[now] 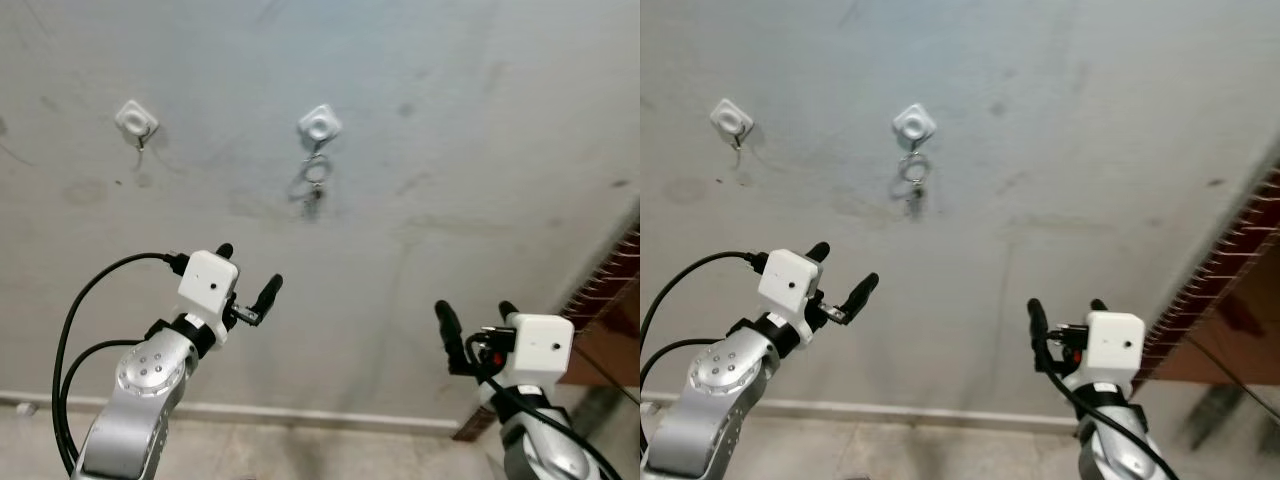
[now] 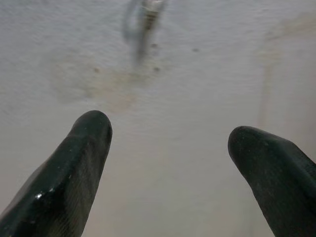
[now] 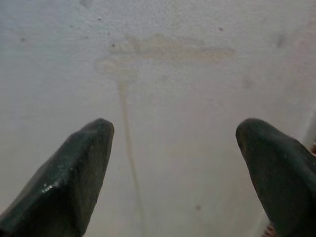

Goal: Hang keys on a hook

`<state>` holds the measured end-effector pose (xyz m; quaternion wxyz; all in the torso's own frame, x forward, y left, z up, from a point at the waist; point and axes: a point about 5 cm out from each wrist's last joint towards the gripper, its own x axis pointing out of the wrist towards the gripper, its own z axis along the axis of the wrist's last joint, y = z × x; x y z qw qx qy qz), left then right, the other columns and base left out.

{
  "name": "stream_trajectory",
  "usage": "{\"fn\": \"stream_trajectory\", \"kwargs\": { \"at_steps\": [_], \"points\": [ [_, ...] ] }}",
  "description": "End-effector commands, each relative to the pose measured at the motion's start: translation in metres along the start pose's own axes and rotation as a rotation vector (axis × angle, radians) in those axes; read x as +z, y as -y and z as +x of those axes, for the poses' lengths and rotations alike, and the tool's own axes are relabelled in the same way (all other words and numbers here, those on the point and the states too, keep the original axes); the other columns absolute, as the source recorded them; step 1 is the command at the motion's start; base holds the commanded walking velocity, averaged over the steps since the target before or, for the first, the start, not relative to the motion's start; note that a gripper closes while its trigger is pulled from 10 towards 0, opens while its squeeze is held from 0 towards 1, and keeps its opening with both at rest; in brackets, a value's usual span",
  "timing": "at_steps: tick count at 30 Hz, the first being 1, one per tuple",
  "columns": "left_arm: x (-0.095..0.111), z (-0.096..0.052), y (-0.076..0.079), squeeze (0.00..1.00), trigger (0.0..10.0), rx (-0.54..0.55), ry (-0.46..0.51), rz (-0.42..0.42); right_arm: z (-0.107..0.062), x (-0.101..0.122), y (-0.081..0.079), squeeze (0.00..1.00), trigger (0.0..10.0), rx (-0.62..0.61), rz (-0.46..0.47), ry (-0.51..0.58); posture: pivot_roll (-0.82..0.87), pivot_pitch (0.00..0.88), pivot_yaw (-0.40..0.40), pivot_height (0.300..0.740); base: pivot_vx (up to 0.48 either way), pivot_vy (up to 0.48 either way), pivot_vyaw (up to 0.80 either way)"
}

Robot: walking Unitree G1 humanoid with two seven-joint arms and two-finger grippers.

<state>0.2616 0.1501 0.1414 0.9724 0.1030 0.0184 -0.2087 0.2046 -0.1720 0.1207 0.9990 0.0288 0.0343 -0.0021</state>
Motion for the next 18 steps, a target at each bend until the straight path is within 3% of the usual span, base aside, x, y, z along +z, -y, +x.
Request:
{"fn": "stream_trajectory", "kwargs": {
  "at_steps": [1,5,10,13,18],
  "points": [
    [0.0028,0.0,-0.0016,0.0,10.0,0.003,0.01,0.009,0.0009,0.0023,-0.0007,0.0,10.0,0.008,-0.001,0.01,0.13,0.0,-0.018,0.74,-0.337,-0.341,0.0],
    [0.0023,0.0011,0.0004,0.0,10.0,-0.004,0.015,0.007,0.0017,0.0022,0.001,0.0,10.0,0.008,-0.007,0.009,0.13,0.0,-0.018,0.74,-0.346,-0.31,0.0],
    [0.0008,0.0025,0.0023,0.0,10.0,-0.014,0.017,0.001,0.0014,0.002,0.0019,0.0,10.0,0.009,-0.012,0.009,0.12,0.0,-0.018,0.74,0.0,0.0,0.0],
    [-0.0011,0.0031,0.0046,0.0,10.0,-0.042,0.012,-0.048,0.0017,0.0021,0.0015,0.0,10.0,0.013,-0.014,0.01,0.12,0.0,-0.021,0.74,0.0,0.0,0.0],
    [-0.0026,0.0034,0.0028,0.0,10.0,-0.038,0.006,-0.072,0.003,0.0024,0.0014,0.0,10.0,0.024,-0.021,0.012,0.12,0.0,-0.03,0.74,0.0,0.48,0.0]
  ]
}}
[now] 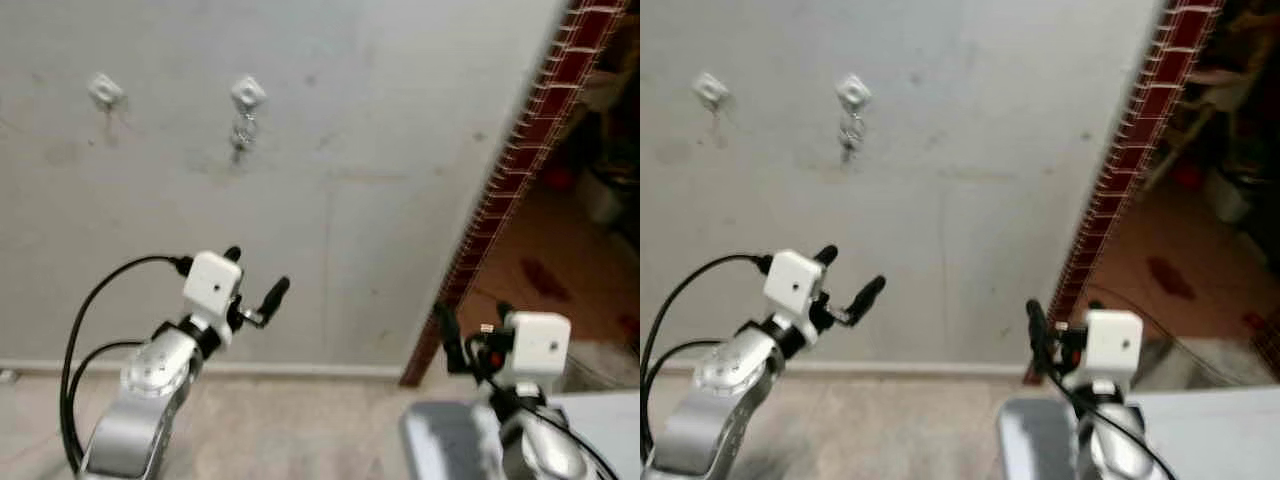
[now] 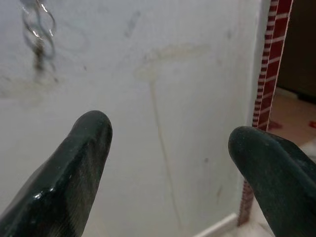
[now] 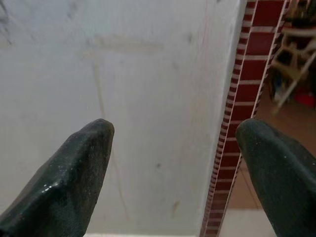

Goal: Hang keys on a hook

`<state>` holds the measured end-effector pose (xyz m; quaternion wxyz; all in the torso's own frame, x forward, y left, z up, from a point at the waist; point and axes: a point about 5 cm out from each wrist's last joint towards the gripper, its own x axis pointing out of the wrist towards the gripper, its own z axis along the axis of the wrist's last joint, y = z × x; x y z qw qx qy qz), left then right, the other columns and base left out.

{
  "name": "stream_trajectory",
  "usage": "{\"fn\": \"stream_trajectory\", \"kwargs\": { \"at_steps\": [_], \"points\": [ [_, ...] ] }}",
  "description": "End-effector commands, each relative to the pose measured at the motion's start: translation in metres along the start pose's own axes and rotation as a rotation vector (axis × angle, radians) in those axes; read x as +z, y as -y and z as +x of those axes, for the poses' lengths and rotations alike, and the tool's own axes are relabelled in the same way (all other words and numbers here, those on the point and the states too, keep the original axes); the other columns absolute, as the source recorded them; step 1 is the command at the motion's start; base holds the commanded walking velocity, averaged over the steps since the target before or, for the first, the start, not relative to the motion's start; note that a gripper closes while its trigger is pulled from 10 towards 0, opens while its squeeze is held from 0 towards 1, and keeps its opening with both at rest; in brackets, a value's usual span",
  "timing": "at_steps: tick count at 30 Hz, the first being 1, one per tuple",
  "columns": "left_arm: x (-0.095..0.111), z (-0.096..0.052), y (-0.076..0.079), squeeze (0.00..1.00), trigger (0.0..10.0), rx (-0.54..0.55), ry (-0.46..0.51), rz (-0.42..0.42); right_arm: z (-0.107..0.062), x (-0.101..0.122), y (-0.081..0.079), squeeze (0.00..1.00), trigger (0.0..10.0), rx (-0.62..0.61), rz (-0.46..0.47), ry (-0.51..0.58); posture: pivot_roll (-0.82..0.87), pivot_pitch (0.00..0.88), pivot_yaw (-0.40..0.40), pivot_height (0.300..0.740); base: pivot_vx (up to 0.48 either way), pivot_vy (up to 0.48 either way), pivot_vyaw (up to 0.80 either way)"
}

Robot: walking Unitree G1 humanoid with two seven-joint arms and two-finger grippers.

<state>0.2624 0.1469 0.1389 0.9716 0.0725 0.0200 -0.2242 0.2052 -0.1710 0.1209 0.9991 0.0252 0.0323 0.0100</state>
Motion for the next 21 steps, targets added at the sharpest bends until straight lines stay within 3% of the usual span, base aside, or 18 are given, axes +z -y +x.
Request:
{"fn": "stream_trajectory", "kwargs": {
  "at_steps": [1,21],
  "points": [
    [-0.0008,0.0011,-0.0003,0.0,10.0,-0.006,-0.007,-0.013,0.0023,0.0021,0.0025,0.0,10.0,0.0,-0.013,0.009,0.12,0.0,-0.03,0.74,0.0,0.48,0.0],
    [-0.0036,0.002,0.0003,0.0,10.0,-0.011,-0.026,-0.038,0.0039,0.0012,0.0022,0.0,10.0,0.012,-0.02,0.009,0.12,0.0,-0.027,0.74,0.0,0.48,0.0]
  ]
}}
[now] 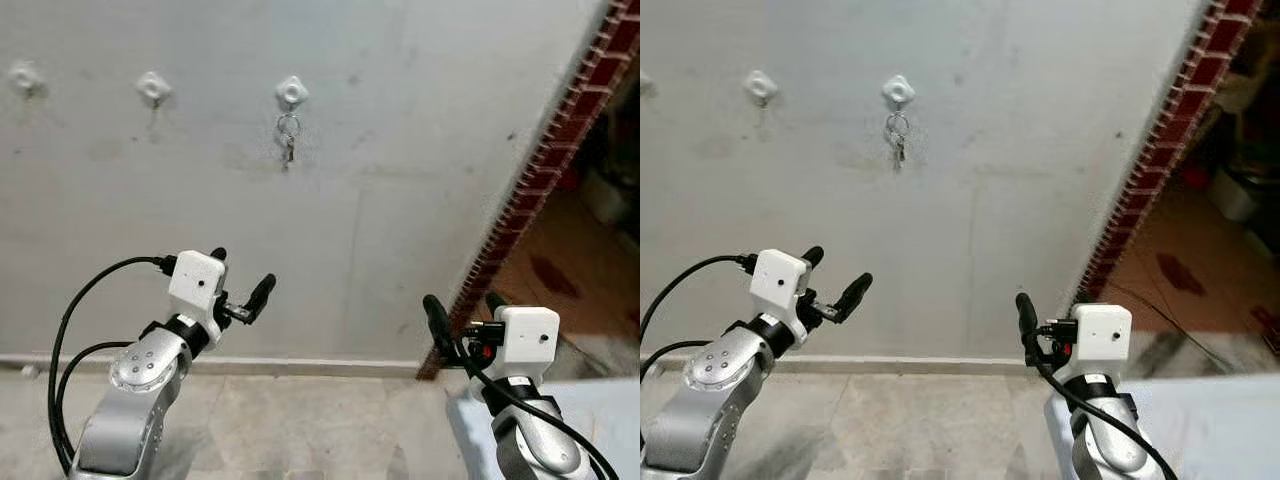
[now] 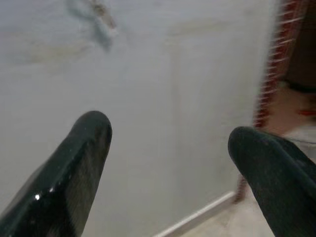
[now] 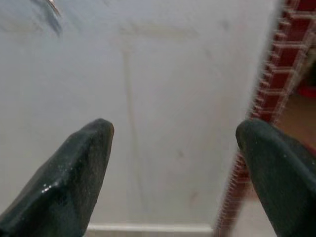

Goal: Hang keys on a hook

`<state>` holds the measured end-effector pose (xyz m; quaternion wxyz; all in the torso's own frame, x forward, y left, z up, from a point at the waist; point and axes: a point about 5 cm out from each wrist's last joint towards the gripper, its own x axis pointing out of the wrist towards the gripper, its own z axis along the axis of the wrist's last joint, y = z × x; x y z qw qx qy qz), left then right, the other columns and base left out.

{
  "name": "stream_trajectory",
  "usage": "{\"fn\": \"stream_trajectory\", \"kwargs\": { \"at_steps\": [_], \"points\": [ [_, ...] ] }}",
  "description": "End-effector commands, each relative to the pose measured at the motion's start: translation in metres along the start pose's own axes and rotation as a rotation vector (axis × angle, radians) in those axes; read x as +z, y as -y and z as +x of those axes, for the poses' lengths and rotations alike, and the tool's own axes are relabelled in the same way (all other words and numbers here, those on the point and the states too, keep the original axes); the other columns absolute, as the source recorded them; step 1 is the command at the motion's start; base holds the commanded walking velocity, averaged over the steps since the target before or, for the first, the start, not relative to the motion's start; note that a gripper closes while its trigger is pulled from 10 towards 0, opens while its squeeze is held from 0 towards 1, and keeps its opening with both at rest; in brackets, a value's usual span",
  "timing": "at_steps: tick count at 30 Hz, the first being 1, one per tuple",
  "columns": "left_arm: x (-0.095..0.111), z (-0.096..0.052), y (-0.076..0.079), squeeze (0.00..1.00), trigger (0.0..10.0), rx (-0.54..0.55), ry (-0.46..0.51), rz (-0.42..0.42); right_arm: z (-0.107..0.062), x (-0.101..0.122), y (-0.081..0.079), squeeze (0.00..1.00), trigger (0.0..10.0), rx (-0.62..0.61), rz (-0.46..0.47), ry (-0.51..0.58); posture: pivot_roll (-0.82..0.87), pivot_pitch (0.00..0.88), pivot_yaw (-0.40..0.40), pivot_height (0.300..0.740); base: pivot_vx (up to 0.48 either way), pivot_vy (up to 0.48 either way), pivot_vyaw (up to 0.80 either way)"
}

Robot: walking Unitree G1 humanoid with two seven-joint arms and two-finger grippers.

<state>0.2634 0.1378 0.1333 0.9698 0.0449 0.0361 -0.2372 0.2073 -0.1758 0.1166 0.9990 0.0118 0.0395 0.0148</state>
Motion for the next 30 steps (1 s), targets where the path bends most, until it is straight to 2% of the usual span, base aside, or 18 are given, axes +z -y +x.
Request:
{"fn": "stream_trajectory", "kwargs": {
  "at_steps": [1,22,30],
  "points": [
    [0.0011,-0.0034,-0.0079,0.0,10.0,0.018,-0.009,0.022,0.0016,0.0052,-0.0027,0.0,10.0,0.003,0.007,0.024,0.12,0.0,-0.027,0.74,0.0,0.48,0.0],
    [0.001,0.0005,-0.0063,0.0,10.0,0.005,-0.016,0.017,0.004,0.0061,-0.0016,0.0,10.0,-0.007,0.002,0.031,0.11,0.0,-0.019,0.74,0.0,0.48,0.0],
    [-0.0003,-0.0008,-0.0043,0.0,10.0,0.021,-0.017,0.026,0.0061,0.0058,-0.0014,0.0,10.0,-0.001,0.0,0.029,0.12,0.0,-0.025,0.74,0.0,0.084,0.0]
  ]
}}
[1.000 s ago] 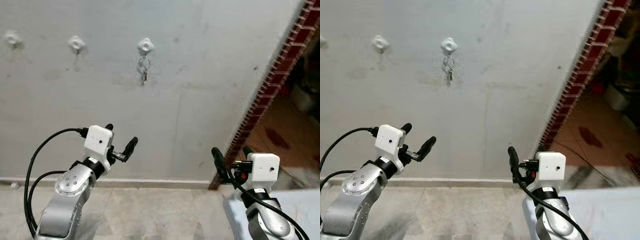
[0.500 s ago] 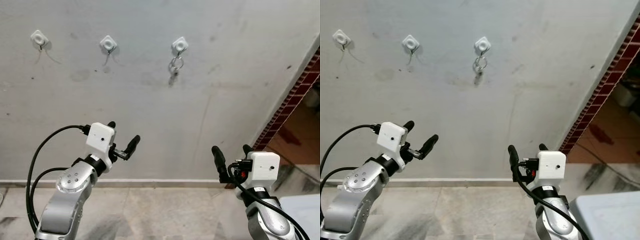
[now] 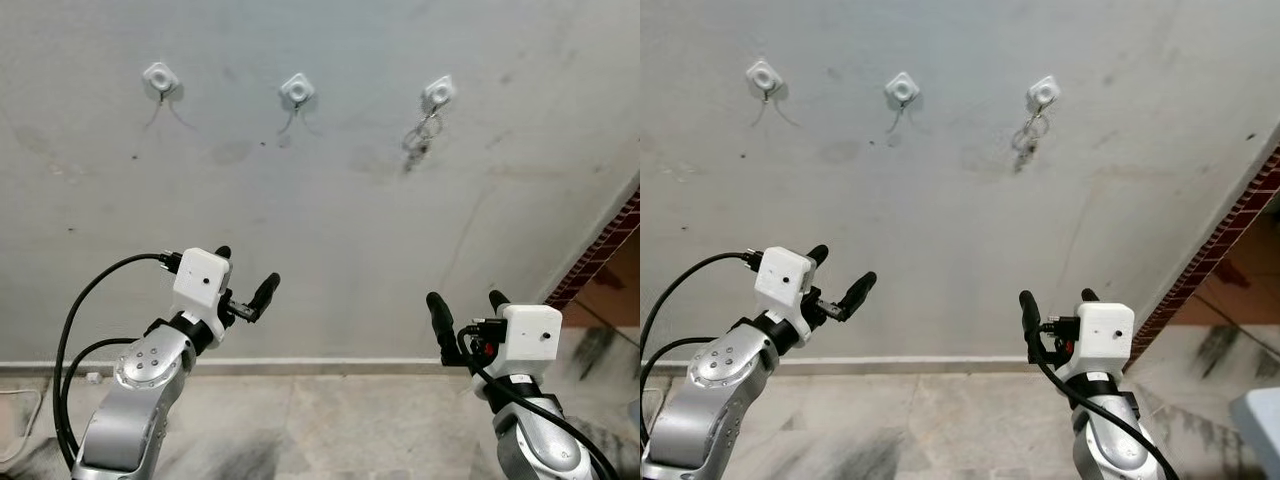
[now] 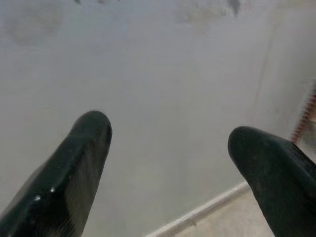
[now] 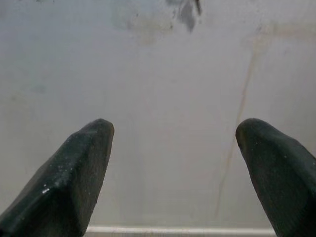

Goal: Hang keys on a hook

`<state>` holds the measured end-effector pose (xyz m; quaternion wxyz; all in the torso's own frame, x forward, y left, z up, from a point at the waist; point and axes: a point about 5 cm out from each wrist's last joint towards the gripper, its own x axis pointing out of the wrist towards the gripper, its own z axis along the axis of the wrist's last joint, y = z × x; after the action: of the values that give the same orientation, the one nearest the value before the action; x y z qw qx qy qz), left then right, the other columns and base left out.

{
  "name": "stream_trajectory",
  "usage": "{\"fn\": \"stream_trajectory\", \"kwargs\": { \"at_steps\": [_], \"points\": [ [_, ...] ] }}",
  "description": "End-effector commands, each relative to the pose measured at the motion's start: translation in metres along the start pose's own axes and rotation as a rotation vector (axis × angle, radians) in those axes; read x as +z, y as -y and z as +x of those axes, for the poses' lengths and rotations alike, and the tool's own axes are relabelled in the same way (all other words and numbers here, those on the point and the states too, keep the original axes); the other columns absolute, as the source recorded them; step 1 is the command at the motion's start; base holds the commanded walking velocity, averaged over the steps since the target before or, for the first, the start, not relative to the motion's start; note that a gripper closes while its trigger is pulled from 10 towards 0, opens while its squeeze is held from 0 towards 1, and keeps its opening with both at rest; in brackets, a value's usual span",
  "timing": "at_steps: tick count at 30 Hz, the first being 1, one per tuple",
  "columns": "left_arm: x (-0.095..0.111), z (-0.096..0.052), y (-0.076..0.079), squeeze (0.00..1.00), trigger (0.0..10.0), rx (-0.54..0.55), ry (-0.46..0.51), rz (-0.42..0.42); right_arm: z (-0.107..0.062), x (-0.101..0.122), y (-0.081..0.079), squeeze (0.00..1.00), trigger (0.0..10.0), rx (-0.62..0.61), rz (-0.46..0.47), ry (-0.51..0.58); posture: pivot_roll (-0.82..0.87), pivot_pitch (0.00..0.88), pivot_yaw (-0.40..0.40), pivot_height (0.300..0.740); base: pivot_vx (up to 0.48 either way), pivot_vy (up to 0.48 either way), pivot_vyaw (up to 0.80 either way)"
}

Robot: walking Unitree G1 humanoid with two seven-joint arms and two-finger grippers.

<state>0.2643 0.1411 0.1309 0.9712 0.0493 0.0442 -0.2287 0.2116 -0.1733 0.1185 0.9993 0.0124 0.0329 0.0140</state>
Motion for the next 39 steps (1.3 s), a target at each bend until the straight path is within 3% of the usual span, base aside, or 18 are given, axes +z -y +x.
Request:
{"fn": "stream_trajectory", "kwargs": {
  "at_steps": [1,8,39],
  "points": [
    [0.0026,-0.0005,-0.0006,0.0,10.0,0.002,0.005,0.024,0.002,0.0037,0.0008,0.0,10.0,0.0,-0.002,0.016,0.12,0.0,-0.025,0.74,0.0,0.0,0.0],
    [0.003,0.0001,0.0001,0.0,10.0,0.0,0.01,0.042,0.0014,0.0035,0.0013,0.0,10.0,-0.002,-0.002,0.015,0.11,0.0,-0.024,0.74,-0.078,0.0,0.0],
    [0.0003,0.0017,0.0034,0.0,10.0,-0.023,0.005,0.044,0.0019,0.0025,0.0021,0.0,10.0,-0.002,-0.006,0.013,0.11,0.0,-0.021,0.74,-0.334,-0.266,0.0]
  ]
}}
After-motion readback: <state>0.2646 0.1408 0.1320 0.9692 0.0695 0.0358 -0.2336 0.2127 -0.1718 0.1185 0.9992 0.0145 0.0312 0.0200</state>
